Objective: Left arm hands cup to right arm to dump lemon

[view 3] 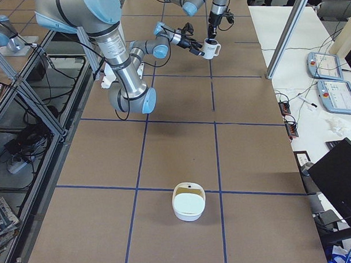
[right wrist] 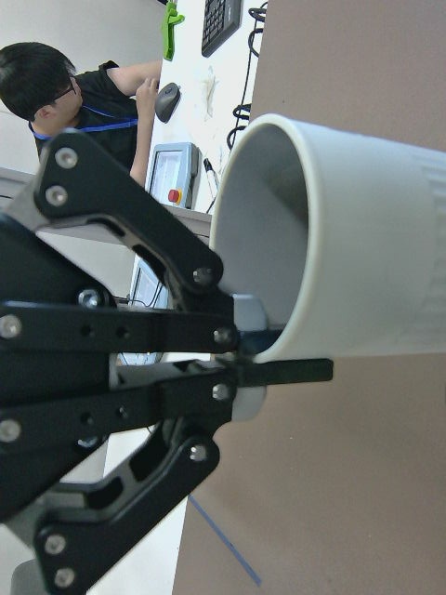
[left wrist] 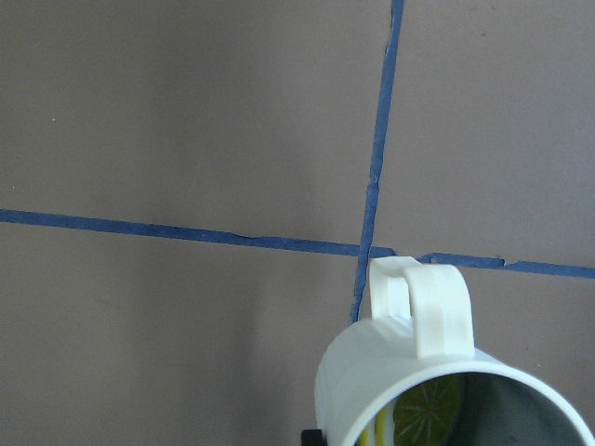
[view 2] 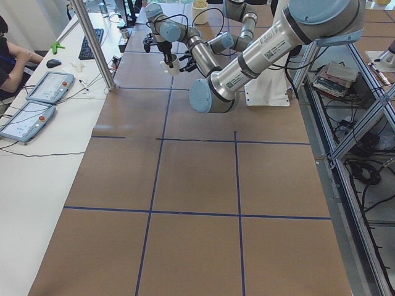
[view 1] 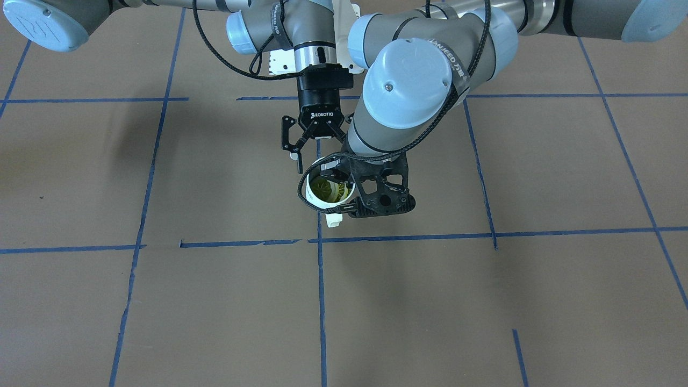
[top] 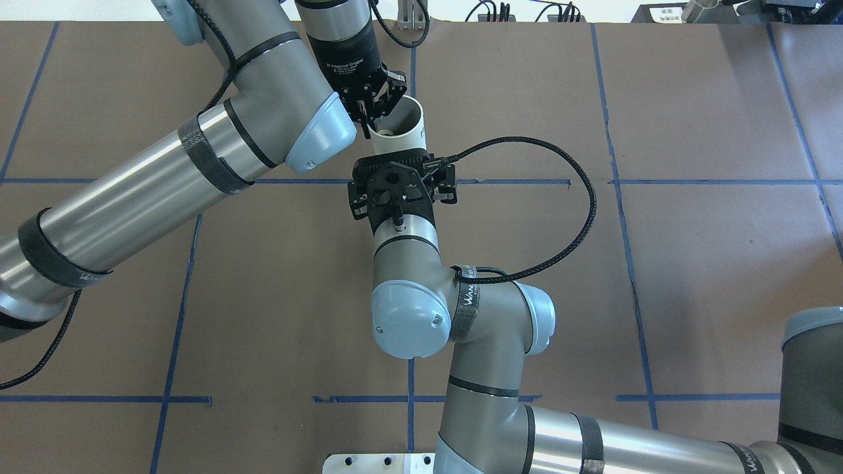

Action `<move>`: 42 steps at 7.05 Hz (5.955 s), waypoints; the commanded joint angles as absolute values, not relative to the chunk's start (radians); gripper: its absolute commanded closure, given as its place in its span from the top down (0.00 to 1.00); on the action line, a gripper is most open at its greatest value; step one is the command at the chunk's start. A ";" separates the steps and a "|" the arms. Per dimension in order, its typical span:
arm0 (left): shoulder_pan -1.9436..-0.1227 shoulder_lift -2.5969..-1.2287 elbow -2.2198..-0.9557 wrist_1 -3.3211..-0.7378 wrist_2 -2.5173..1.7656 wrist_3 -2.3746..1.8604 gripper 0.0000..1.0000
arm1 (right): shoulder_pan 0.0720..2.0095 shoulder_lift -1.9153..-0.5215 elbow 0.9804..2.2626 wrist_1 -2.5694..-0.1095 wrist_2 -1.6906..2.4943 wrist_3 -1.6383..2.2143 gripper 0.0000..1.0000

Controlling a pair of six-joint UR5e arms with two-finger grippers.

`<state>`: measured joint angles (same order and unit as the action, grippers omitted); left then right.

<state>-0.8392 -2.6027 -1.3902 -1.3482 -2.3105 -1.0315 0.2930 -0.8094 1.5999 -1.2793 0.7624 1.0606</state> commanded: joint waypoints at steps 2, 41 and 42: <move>-0.839 -2.574 -1.436 -1.339 -2.318 -1.032 0.00 | 0.293 -0.811 1.600 -1.279 0.762 1.060 0.99; -1.284 -1.913 -1.767 -1.178 -2.276 -0.164 1.00 | 0.434 -1.891 1.977 -0.353 0.897 1.172 0.00; -1.284 -1.914 -1.767 -1.178 -2.276 -0.179 1.00 | 0.474 -1.949 1.898 -0.198 0.934 1.189 0.00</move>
<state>-1.2839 -1.9171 -1.7669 -1.1781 -2.2761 -0.1660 0.4372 -1.8726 1.9895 -0.4064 0.9006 1.1727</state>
